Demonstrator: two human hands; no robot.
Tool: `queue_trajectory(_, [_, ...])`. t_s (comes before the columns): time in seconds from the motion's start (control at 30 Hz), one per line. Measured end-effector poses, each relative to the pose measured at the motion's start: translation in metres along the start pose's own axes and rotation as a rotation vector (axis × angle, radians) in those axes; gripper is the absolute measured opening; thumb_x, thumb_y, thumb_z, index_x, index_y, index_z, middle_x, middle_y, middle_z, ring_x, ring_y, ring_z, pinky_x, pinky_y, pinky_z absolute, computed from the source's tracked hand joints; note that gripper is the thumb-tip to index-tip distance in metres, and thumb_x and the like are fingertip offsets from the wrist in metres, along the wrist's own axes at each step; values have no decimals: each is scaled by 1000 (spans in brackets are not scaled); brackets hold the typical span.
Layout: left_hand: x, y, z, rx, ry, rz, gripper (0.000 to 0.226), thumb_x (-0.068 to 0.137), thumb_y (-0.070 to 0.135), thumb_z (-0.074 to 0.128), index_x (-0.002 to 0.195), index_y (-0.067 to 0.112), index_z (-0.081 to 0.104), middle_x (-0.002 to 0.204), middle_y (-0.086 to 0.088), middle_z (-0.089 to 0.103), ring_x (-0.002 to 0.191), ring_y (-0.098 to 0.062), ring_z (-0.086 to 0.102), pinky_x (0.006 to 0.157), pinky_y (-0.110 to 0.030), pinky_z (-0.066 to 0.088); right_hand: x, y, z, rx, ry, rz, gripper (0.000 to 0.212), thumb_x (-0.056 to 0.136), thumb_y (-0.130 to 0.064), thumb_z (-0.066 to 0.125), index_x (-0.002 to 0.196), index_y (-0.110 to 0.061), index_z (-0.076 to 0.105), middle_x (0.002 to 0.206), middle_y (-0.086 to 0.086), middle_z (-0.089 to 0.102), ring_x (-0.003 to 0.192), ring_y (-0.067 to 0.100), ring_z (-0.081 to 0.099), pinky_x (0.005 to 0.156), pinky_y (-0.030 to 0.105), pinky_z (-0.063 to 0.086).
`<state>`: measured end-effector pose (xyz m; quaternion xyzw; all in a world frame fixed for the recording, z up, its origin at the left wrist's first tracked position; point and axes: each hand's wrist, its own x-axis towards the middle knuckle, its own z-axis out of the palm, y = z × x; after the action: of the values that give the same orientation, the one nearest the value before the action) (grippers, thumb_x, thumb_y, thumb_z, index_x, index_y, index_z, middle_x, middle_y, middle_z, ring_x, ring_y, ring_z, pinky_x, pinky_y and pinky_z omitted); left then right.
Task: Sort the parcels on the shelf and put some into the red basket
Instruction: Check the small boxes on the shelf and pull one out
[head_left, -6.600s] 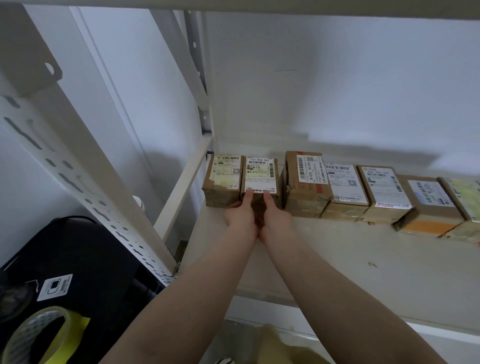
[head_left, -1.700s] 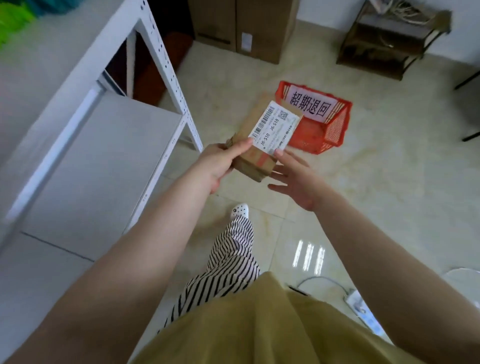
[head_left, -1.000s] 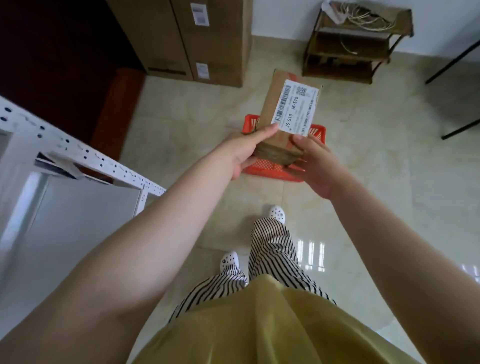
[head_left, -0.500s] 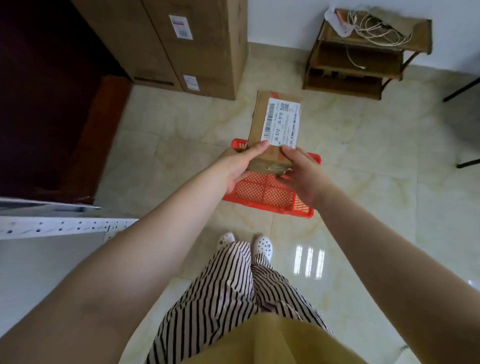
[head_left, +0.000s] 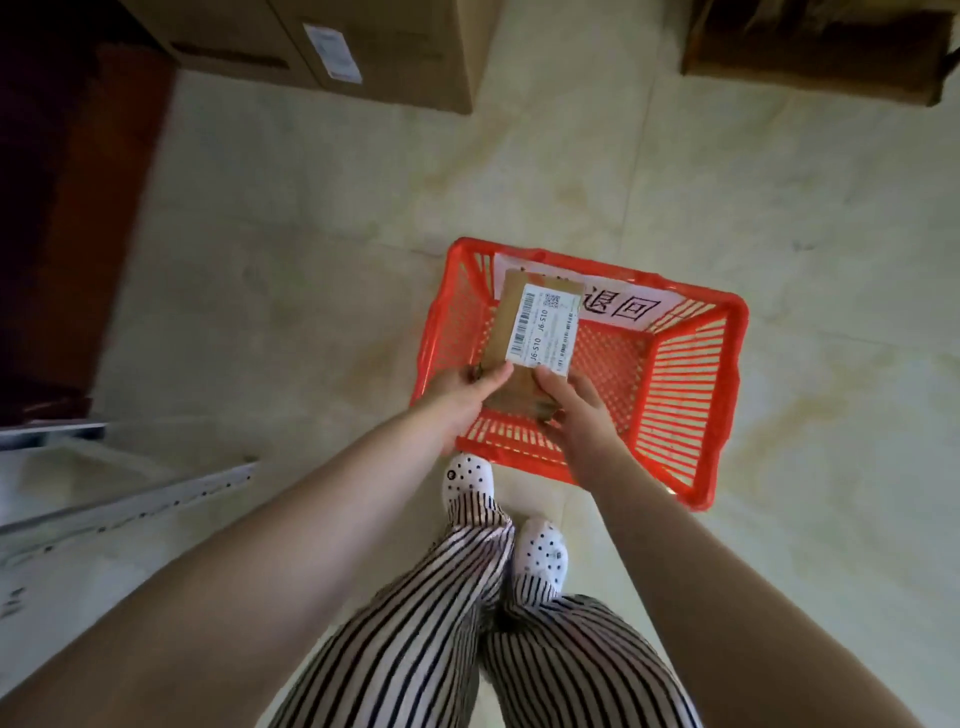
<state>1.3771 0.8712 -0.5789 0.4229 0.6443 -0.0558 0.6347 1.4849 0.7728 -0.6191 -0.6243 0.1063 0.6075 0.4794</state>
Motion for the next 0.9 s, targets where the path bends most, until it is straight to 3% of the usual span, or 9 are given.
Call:
queue_trajectory(0.07, [44, -22, 7, 101, 69, 29, 47, 92, 46, 57, 126, 15, 60, 105, 0, 70, 80, -16, 63, 64, -21, 43, 46, 24, -2, -2, 8, 17, 67, 81, -32, 77, 140, -17, 48, 114, 8, 71, 85, 19, 75, 68, 30, 58])
queue_trajectory(0.17, [106, -45, 18, 163, 164, 26, 46, 96, 44, 51, 128, 12, 58, 122, -4, 65, 107, -25, 62, 75, -20, 36, 114, 53, -3, 12, 1, 20, 70, 80, -33, 79, 141, -21, 48, 115, 9, 72, 89, 22, 75, 72, 34, 59])
queue_trajectory(0.23, [144, -59, 24, 165, 203, 16, 46, 96, 45, 51, 127, 11, 60, 126, -7, 65, 114, -28, 60, 81, -22, 36, 151, 68, -2, 3, -2, 11, 67, 82, -32, 76, 142, -21, 48, 118, 7, 71, 93, 21, 74, 70, 31, 58])
queue_trajectory(0.33, [192, -77, 29, 164, 238, 28, 46, 96, 44, 52, 126, 11, 61, 124, -7, 66, 114, -28, 62, 94, -28, 44, 197, 83, -1, -37, -36, -28, 58, 89, -30, 69, 143, -23, 49, 122, 1, 69, 103, 15, 70, 74, 23, 54])
queue_trajectory(0.43, [224, -88, 33, 133, 244, 28, 46, 97, 41, 50, 130, 10, 58, 127, -8, 64, 117, -28, 60, 104, -40, 44, 228, 95, 0, -82, -42, -71, 50, 92, -29, 65, 141, -26, 53, 120, -5, 70, 111, 14, 65, 93, 30, 49])
queue_trajectory(0.53, [245, -94, 34, 119, 235, 44, 43, 98, 36, 49, 130, 9, 57, 128, -10, 64, 118, -28, 60, 104, -41, 44, 247, 105, 2, -132, -44, -89, 49, 92, -35, 63, 140, -31, 53, 125, -6, 68, 117, 14, 61, 104, 36, 45])
queue_trajectory(0.67, [260, -98, 31, 132, 203, 63, 41, 99, 32, 48, 132, 8, 54, 130, -10, 61, 121, -27, 57, 103, -35, 43, 258, 113, 6, -189, 1, -143, 52, 94, -30, 63, 143, -29, 49, 132, -5, 64, 118, 12, 60, 103, 35, 47])
queue_trajectory(0.9, [270, -106, 31, 172, 189, 49, 44, 100, 35, 44, 136, 12, 51, 135, -8, 58, 124, -26, 55, 105, -37, 41, 268, 121, 6, -255, 27, -163, 56, 94, -27, 63, 146, -32, 43, 133, -8, 62, 120, 12, 59, 105, 41, 48])
